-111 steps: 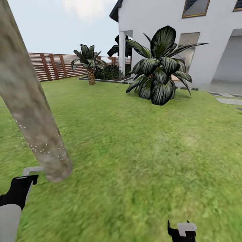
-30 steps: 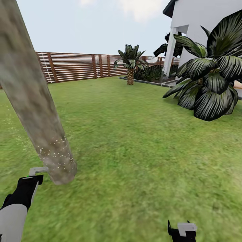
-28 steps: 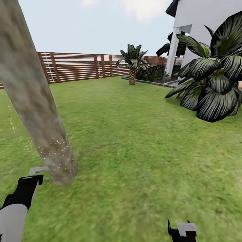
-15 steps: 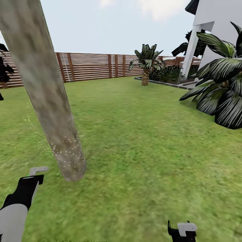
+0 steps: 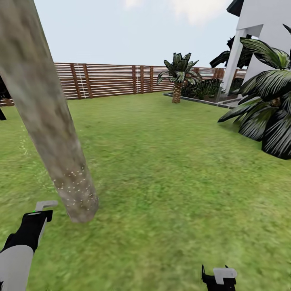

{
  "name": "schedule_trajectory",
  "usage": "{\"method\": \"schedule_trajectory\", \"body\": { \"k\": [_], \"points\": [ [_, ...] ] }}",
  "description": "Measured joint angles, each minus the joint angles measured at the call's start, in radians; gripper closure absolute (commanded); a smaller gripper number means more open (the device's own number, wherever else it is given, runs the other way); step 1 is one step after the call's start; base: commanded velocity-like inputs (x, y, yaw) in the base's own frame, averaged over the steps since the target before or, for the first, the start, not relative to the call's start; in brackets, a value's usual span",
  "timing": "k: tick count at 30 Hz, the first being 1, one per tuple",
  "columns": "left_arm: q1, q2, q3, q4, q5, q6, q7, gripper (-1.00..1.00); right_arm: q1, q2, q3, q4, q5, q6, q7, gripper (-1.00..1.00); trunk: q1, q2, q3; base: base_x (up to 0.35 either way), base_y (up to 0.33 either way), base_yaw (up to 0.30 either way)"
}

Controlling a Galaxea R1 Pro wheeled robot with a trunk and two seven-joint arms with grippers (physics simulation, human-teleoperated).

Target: In the garden, pick up the pesticide atomizer on the floor and spray pesticide onto both trees until each tree trunk is fully covered.

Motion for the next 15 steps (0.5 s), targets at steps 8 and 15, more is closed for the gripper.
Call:
{"method": "schedule_trajectory", "body": {
  "k": [8, 15],
  "points": [
    [0.000, 0.001, 0.005, 0.000, 0.004, -0.001, -0.009, 1.00, 0.000, 0.001, 0.000, 0.000, 0.000, 0.000, 0.000, -1.00, 0.000, 0.000, 0.000, -0.099, -0.094, 0.258],
    [-0.014, 0.001, -0.050, -0.017, 0.004, 0.004, -0.146, 1.00, 0.000, -0.002, 0.000, 0.000, -0.001, -0.001, -0.001, -1.00, 0.000, 0.000, 0.000, -0.001, 0.000, 0.078]
  ]
}}
